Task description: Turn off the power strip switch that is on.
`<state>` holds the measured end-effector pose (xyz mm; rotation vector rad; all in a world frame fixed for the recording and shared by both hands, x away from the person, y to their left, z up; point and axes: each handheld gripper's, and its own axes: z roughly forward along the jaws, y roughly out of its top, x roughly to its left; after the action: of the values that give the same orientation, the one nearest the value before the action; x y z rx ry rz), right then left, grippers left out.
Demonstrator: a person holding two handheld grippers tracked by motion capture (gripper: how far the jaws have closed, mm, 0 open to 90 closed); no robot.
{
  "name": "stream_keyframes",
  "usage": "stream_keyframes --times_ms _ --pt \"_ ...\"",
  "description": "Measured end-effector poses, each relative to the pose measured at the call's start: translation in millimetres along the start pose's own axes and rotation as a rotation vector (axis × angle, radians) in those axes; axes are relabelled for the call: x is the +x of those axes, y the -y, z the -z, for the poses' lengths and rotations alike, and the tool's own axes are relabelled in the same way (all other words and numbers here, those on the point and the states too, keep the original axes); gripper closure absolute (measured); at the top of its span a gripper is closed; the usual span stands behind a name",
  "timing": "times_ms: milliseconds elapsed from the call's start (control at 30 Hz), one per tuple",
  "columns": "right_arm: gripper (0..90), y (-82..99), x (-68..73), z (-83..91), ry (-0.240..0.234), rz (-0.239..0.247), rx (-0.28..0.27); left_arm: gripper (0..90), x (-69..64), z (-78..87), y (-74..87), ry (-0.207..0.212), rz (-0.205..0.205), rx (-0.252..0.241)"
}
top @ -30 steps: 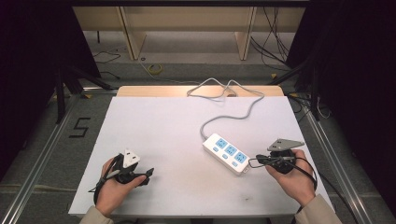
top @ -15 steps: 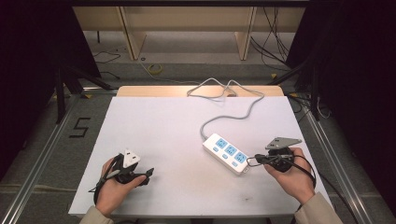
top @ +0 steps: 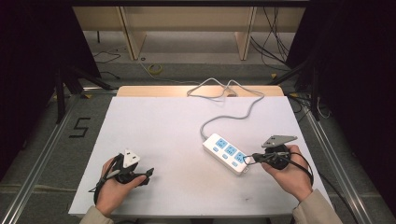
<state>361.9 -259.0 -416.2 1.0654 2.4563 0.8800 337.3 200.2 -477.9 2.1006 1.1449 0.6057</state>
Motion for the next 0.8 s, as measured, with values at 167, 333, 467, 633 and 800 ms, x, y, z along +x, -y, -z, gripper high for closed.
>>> stream_keyframes --times_ms 167,333,467,633,800 --pt "90.0 -3.3 0.9 -1.4 -0.003 0.006 0.008 23.8 0.0 0.0 0.0 0.0 0.0 0.0" --pt "90.0 -6.3 1.3 -2.2 -0.005 0.007 0.015 23.9 0.0 0.1 -0.1 -0.001 0.0 0.0" --pt "90.0 -8.3 1.1 -2.9 -0.005 0.007 0.023 23.9 0.1 0.1 -0.1 -0.001 0.0 -0.001" --pt "90.0 -10.9 1.4 -4.1 -0.007 0.006 0.03 23.9 0.1 0.1 -0.1 -0.001 0.0 -0.001" --pt "90.0 -13.7 1.8 -4.7 -0.011 0.008 0.038 23.9 0.1 0.0 -0.1 -0.002 -0.001 -0.002"
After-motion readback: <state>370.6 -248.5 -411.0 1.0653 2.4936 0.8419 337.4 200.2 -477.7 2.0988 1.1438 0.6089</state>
